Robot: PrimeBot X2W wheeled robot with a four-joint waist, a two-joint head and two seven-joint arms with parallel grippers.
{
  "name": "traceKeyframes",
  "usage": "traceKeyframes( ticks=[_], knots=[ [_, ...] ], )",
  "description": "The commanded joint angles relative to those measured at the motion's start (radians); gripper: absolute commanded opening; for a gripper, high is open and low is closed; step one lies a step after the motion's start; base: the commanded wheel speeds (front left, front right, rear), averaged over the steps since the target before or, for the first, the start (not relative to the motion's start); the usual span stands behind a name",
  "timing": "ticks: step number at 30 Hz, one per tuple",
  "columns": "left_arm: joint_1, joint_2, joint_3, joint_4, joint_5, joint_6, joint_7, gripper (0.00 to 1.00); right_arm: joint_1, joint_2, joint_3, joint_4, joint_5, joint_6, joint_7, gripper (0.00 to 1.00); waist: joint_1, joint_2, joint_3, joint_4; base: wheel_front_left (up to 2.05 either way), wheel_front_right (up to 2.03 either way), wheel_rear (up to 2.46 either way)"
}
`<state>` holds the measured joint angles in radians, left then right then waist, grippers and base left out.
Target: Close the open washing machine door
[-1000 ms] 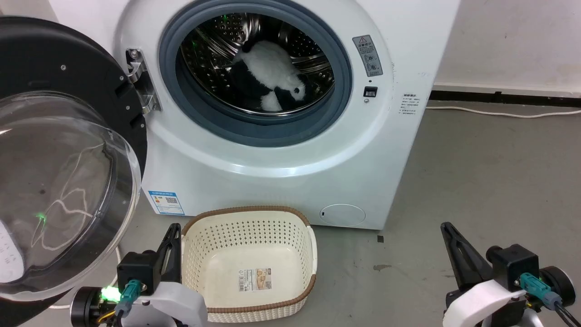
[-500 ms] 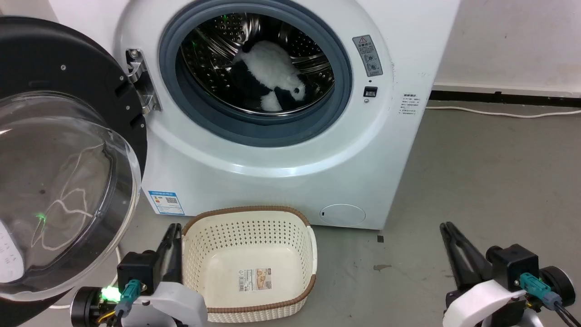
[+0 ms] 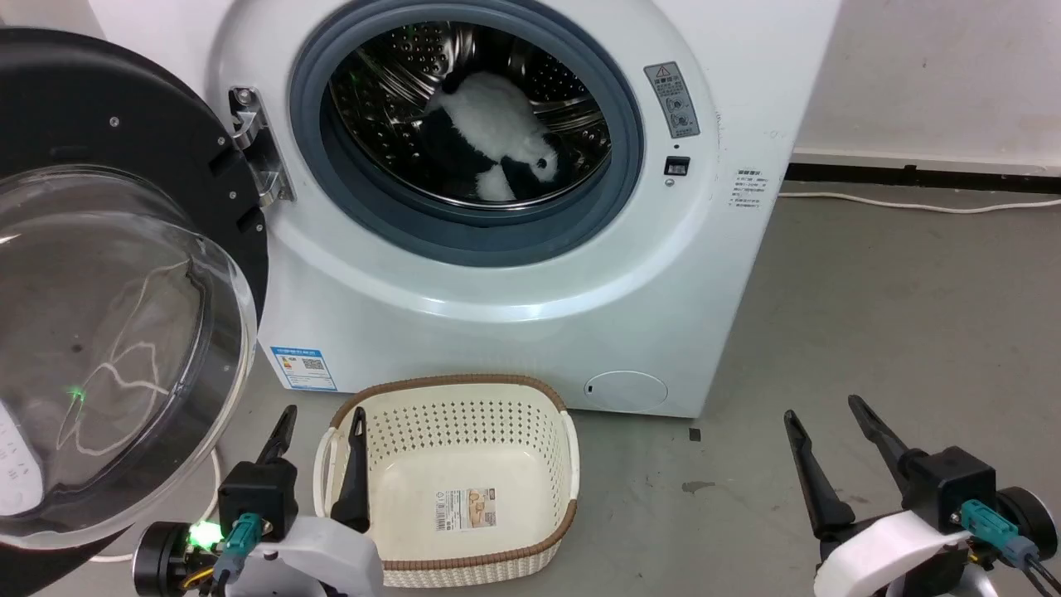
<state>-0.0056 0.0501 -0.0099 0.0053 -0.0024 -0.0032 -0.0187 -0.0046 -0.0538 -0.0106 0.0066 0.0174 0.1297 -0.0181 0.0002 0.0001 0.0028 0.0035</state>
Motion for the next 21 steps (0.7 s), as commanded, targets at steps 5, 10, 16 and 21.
traceKeyframes(
  ticks=[5, 10, 16, 21],
  knots=[
    [0.0, 0.004, -0.003, 0.001, -0.001, -0.007, -0.019, 1.0, 0.01, 0.001, -0.005, 0.003, 0.019, 0.0, -0.02, 1.0, -0.0001, -0.0001, -0.002, 0.013, 0.0, 0.0, 0.0],
    [0.0, 0.005, -0.007, 0.002, -0.002, -0.009, -0.029, 1.0, 0.013, 0.001, -0.001, 0.003, 0.018, 0.0, -0.03, 1.0, -0.0001, -0.0001, -0.004, 0.036, 0.0, 0.0, 0.0],
    [0.003, 0.008, -0.012, 0.005, -0.003, -0.012, -0.042, 1.0, 0.02, 0.001, 0.003, 0.009, 0.013, 0.0, -0.043, 1.0, -0.0001, -0.0001, -0.007, 0.079, 0.0, 0.0, 0.0],
    [0.009, 0.014, -0.015, 0.008, -0.004, -0.015, -0.052, 1.0, 0.024, 0.001, 0.009, 0.016, 0.015, 0.0, -0.053, 1.0, -0.0001, -0.0001, -0.012, 0.122, 0.0, 0.0, 0.0]
  ],
)
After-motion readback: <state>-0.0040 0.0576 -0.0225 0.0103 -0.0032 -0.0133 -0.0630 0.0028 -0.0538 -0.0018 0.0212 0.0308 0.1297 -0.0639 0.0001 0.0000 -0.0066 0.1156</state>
